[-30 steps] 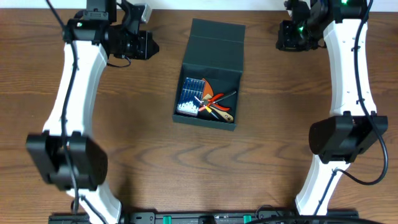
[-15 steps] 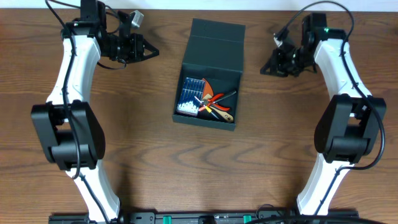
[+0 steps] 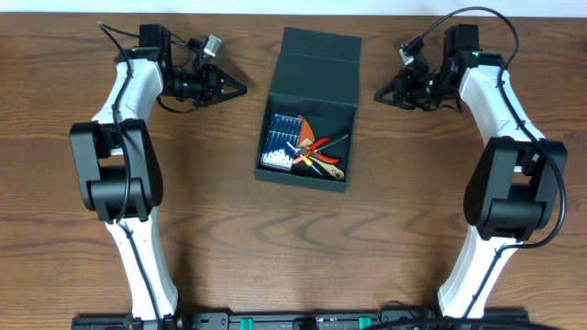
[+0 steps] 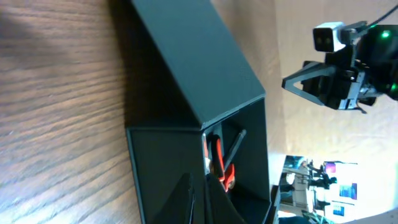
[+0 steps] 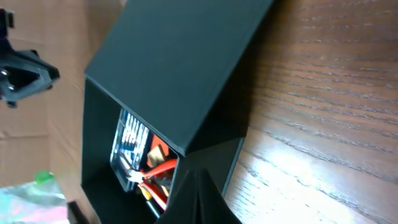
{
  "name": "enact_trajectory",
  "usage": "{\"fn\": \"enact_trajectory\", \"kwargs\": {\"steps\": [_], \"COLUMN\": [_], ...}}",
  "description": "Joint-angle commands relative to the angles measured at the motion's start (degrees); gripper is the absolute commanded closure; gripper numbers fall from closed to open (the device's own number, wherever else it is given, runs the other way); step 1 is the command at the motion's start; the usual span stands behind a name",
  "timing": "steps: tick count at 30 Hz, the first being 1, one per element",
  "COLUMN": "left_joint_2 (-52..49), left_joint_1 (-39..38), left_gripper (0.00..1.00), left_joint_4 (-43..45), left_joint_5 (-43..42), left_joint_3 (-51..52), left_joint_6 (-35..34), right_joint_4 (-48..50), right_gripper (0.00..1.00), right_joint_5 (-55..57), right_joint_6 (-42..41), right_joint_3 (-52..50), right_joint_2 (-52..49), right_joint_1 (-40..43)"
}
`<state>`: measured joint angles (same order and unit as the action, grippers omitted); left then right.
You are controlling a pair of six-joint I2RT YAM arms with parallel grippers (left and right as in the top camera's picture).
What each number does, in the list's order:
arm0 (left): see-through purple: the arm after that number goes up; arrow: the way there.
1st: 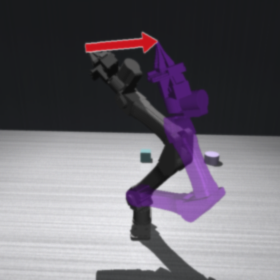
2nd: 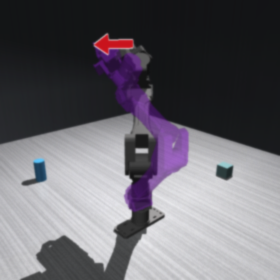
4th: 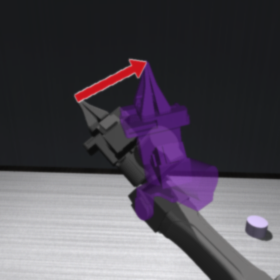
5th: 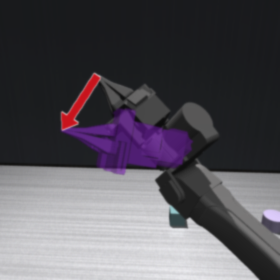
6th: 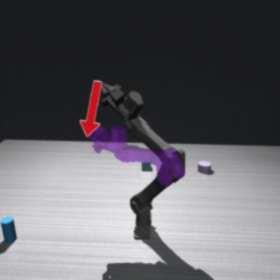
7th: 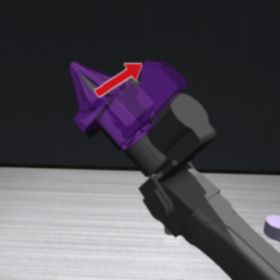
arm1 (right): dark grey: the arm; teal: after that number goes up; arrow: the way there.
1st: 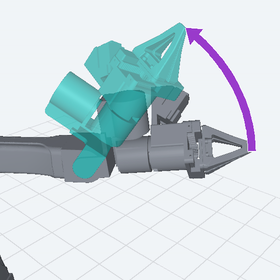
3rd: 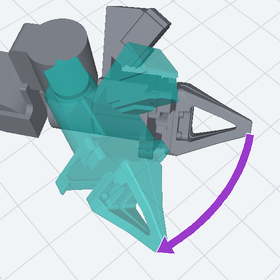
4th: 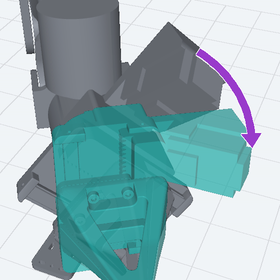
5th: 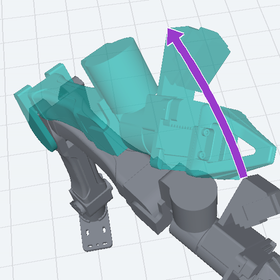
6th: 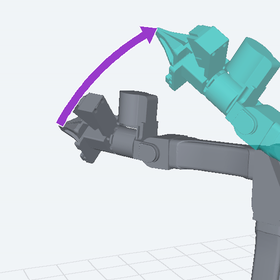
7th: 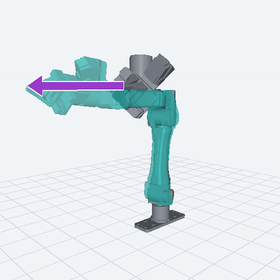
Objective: Pack container
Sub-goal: 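Move both grippers to the box lid's upper edges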
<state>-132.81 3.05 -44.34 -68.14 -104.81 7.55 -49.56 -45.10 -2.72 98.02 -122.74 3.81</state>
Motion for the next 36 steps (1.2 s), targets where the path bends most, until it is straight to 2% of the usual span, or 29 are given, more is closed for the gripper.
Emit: {"fn": "enact_trajectory", "kwargs": {"steps": [1,11,20,26,32,35,36], "left_joint_2": [-0.61,-0.87,-0.94,-2.43,-5.68,-7.02,-7.37], "left_joint_1": [0.15,-0.22,-0.28,-0.28,-0.28,-0.28,-0.28], "left_gripper": [0.94,0.94,0.94,0.94,0.76,0.76,0.79], "left_joint_4": [0.81,2.75,6.51,6.91,10.29,12.96,14.05], "left_joint_5": [-3.04,-2.80,-1.75,-1.79,-5.03,-5.92,-6.29], "left_joint_3": [-0.04,-0.04,-0.04,-0.04,-0.04,-0.04,-0.04], "left_joint_6": [0.76,0.70,-2.51,-3.48,-5.97,-8.37,-9.53], "right_joint_4": [0.79,1.97,7.41,9.11,10.54,10.64,10.82], "right_gripper": [0.99,0.99,0.99,0.99,0.99,0.99,0.99], "right_joint_5": [-2.89,-3.37,-14.62,-15.37,-15.39,-16.13,-16.48], "right_joint_6": [-3.96,-9.81,-13.38,-13.60,-14.64,-14.64,-14.64], "right_joint_3": [-0.44,-0.68,-0.68,-0.68,-0.68,-0.68,-0.68], "right_joint_2": [0.52,-2.12,-9.68,-10.99,-10.99,-11.02,-11.04], "right_joint_1": [1.55,4.04,3.98,3.98,3.91,3.78,3.72]}}
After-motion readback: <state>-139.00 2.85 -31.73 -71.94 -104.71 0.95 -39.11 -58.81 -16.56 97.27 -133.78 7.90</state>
